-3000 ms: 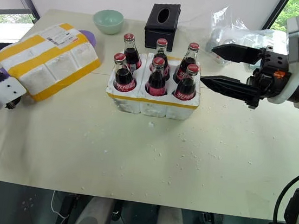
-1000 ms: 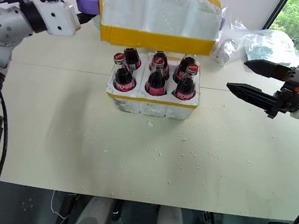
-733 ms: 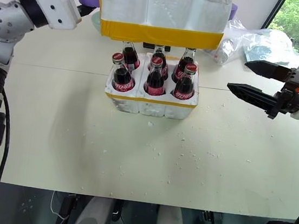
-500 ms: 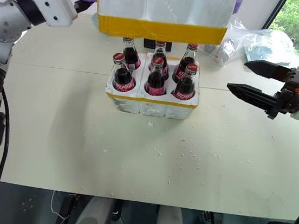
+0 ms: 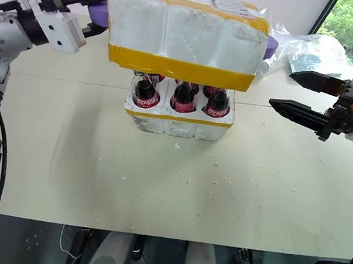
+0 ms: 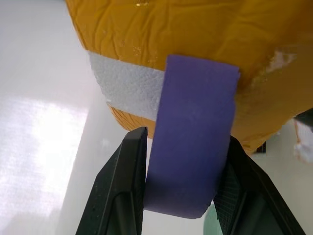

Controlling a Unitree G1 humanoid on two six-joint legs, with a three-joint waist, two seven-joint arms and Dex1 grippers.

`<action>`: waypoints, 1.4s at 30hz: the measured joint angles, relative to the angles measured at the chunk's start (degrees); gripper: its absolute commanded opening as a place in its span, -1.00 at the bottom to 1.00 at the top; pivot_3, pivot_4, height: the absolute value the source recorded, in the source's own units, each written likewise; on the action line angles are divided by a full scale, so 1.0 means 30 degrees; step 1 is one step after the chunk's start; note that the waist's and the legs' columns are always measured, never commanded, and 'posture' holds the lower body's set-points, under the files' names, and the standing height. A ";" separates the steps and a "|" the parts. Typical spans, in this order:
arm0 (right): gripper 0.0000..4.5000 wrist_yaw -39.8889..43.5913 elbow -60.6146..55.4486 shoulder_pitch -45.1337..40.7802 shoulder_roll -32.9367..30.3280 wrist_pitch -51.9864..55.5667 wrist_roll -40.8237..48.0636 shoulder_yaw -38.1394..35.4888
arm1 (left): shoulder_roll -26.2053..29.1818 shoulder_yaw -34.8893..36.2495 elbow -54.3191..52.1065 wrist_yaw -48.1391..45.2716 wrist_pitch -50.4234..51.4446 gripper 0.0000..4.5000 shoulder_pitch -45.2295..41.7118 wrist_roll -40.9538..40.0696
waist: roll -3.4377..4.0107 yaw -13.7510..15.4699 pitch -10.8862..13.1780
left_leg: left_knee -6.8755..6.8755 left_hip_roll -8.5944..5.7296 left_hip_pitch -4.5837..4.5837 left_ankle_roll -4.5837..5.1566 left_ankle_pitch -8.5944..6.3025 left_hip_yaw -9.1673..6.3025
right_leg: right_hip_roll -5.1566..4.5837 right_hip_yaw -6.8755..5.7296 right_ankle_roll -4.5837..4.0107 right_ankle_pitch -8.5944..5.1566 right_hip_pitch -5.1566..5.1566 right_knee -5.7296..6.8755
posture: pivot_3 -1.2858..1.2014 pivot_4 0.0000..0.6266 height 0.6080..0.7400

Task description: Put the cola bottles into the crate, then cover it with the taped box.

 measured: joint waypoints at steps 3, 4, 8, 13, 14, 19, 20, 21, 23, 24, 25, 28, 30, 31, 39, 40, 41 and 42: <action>1.00 -0.0116 -0.0020 0.0009 0.0001 0.0068 0.0043 -0.0024 | -0.0025 -0.0021 -0.0005 0.0064 -0.0417 -0.21 0.0461 0.0086 | 0.0000 0.0002 0.0000 | -0.0002 0.0000 0.0001 0.0000 0.0000 0.0000 | 0.0000 0.0003 0.0000 0.0000 0.0001 -0.0001 | 0.03 -0.52 0.96; 1.00 -0.0142 -0.0021 0.0026 0.0001 0.0116 0.0058 -0.0075 | -0.0087 -0.0054 -0.0004 -0.0033 -0.0502 -0.21 0.0634 0.0073 | 0.0000 0.0004 0.0000 | -0.0002 0.0000 0.0001 0.0000 0.0000 -0.0001 | 0.0000 0.0003 -0.0001 0.0000 0.0000 0.0000 | 0.03 -0.52 0.96; 1.00 -0.0261 -0.0021 0.0038 0.0002 0.0179 0.0074 -0.0361 | -0.0175 -0.0222 -0.0033 -0.0467 -0.1164 -0.21 0.1170 -0.0154 | 0.0000 -0.0015 0.0000 | -0.0001 0.0001 0.0001 0.0000 0.0000 0.0003 | 0.0001 0.0007 -0.0001 0.0001 0.0000 0.0000 | 0.03 -0.52 0.96; 1.00 -0.0424 -0.0028 0.0049 0.0037 0.0177 0.0072 -0.0390 | 0.0030 -0.0518 -0.0028 -0.0426 -0.1702 0.03 0.1276 0.0106 | 0.0000 -0.0046 0.0000 | -0.0001 0.0001 0.0006 0.0000 0.0000 0.0004 | 0.0002 0.0011 -0.0002 0.0001 0.0000 0.0003 | 0.03 -0.52 0.96; 1.00 -0.0462 -0.0028 0.0063 0.0069 0.0176 0.0072 -0.0390 | 0.0112 -0.0530 -0.0027 -0.0386 -0.1739 0.15 0.1398 0.0242 | 0.0001 -0.0048 0.0000 | -0.0003 0.0001 0.0009 0.0000 0.0000 0.0005 | 0.0002 0.0013 -0.0002 0.0001 0.0000 0.0004 | 0.03 -0.52 0.96; 1.00 -0.0628 -0.0035 0.0124 0.0288 0.0167 0.0072 -0.0375 | 0.0809 -0.0591 -0.0459 -0.0205 -0.2191 0.97 0.2661 0.0832 | 0.0001 -0.0043 0.0000 | -0.0003 0.0002 0.0009 0.0000 0.0000 0.0006 | 0.0003 0.0015 -0.0003 0.0002 0.0000 0.0005 | 0.03 -0.52 0.96; 1.00 -0.0656 -0.0029 0.0122 0.0321 0.0168 0.0069 -0.0373 | 0.0993 -0.0591 -0.0706 -0.0189 -0.2225 0.97 0.2999 0.0846 | 0.0001 -0.0036 0.0000 | -0.0003 0.0001 0.0008 0.0000 0.0000 0.0007 | 0.0003 0.0016 -0.0003 0.0002 0.0000 0.0005 | 0.03 -0.52 0.96; 1.00 -0.0682 -0.0028 0.0110 0.0346 0.0167 0.0068 -0.0356 | 0.1218 -0.0558 -0.1026 -0.0189 -0.2215 0.97 0.3381 0.0822 | 0.0001 -0.0035 0.0000 | -0.0003 0.0002 0.0008 0.0000 0.0000 0.0007 | 0.0003 0.0016 -0.0003 0.0002 0.0000 0.0005 | 0.03 -0.52 0.96; 1.00 -0.0686 -0.0009 0.0110 0.0372 0.0165 0.0060 -0.0351 | 0.1857 -0.0489 -0.1828 -0.0356 -0.2072 0.97 0.4398 0.0483 | 0.0001 -0.0072 0.0000 | -0.0007 0.0004 0.0012 0.0000 0.0000 0.0009 | 0.0004 0.0022 -0.0004 0.0002 -0.0004 0.0009 | 0.03 -0.52 0.96; 1.00 -0.0669 0.0003 0.0108 0.0378 0.0158 0.0045 -0.0337 | 0.2229 -0.0396 -0.2459 -0.0724 -0.1699 0.97 0.5162 -0.0160 | 0.0003 -0.0095 -0.0001 | -0.0012 0.0008 0.0013 0.0000 0.0000 0.0008 | 0.0005 0.0024 -0.0004 0.0002 -0.0006 0.0010 | 0.03 -0.52 0.96; 1.00 -0.0626 0.0042 0.0123 0.0379 0.0150 0.0024 -0.0339 | 0.2610 -0.0230 -0.3350 -0.1368 -0.0840 0.97 0.6126 -0.1185 | 0.0004 -0.0119 -0.0002 | -0.0014 0.0011 0.0018 0.0000 0.0000 0.0013 | 0.0006 0.0030 -0.0004 0.0002 -0.0007 0.0013 | 0.03 -0.52 0.96; 1.00 -0.0450 0.0348 0.0296 0.0360 0.0048 -0.0054 -0.0336 | 0.3861 0.0604 -0.6644 -0.4105 0.4746 0.97 0.9409 -0.5275 | 0.0006 -0.0142 -0.0001 | -0.0015 0.0027 0.0027 0.0001 -0.0001 0.0018 | 0.0015 0.0044 -0.0008 0.0002 -0.0007 0.0023 | 0.03 -0.52 0.96; 1.00 -0.0205 0.0588 0.0658 0.0309 -0.0137 -0.0244 -0.0317 | 0.5460 0.1740 -0.9882 -0.6304 1.1220 0.97 1.2504 -0.9398 | 0.0009 -0.0209 0.0002 | -0.0021 0.0042 0.0027 0.0001 -0.0003 0.0025 | 0.0028 0.0063 -0.0013 0.0001 -0.0016 0.0023 | 0.03 -0.52 0.96; 1.00 -0.0084 0.0801 0.0808 0.0300 -0.0235 -0.0416 -0.0287 | 0.6138 0.2252 -1.0989 -0.7084 1.4003 0.97 1.3562 -1.1161 | 0.0012 -0.0211 0.0004 | -0.0021 0.0047 0.0032 0.0002 -0.0004 0.0025 | 0.0032 0.0064 -0.0014 0.0000 -0.0015 0.0019 | 0.03 -0.52 0.96; 1.00 0.1411 0.2411 0.2357 0.0245 -0.1907 -0.2062 0.0906 | 0.7998 0.7188 -1.3400 -0.9747 2.9798 0.97 1.4742 -2.2009 | 0.0037 -0.0051 0.0005 | -0.0012 0.0054 0.0091 0.0002 -0.0003 0.0043 | 0.0047 0.0059 -0.0075 -0.0041 0.0058 -0.0003 | 0.03 -0.52 0.96; 1.00 0.1529 0.2639 0.2467 0.0276 -0.2031 -0.2218 0.1061 | 0.7879 0.7214 -1.2847 -0.9780 3.0477 0.97 1.4278 -2.2138 | 0.0037 -0.0087 0.0006 | -0.0015 0.0055 0.0091 0.0002 -0.0003 0.0043 | 0.0049 0.0059 -0.0060 -0.0032 0.0057 -0.0004 | 0.03 -0.52 0.96; 1.00 0.1581 0.2740 0.2530 0.0295 -0.2119 -0.2302 0.1122 | 0.7756 0.7224 -1.2448 -0.9785 3.0902 0.97 1.3935 -2.2150 | 0.0040 -0.0107 0.0007 | -0.0020 0.0055 0.0090 0.0002 -0.0003 0.0043 | 0.0051 0.0060 -0.0023 -0.0011 0.0050 -0.0003 | 0.03 -0.52 0.96; 1.00 0.1626 0.2809 0.2566 0.0305 -0.2158 -0.2328 0.1161 | 0.7559 0.7232 -1.2000 -0.9777 3.1308 0.97 1.3467 -2.2153 | 0.0040 -0.0142 0.0007 | -0.0025 0.0057 0.0090 0.0002 -0.0003 0.0046 | 0.0054 0.0060 -0.0021 -0.0009 0.0045 -0.0002 | 0.03 -0.52 0.96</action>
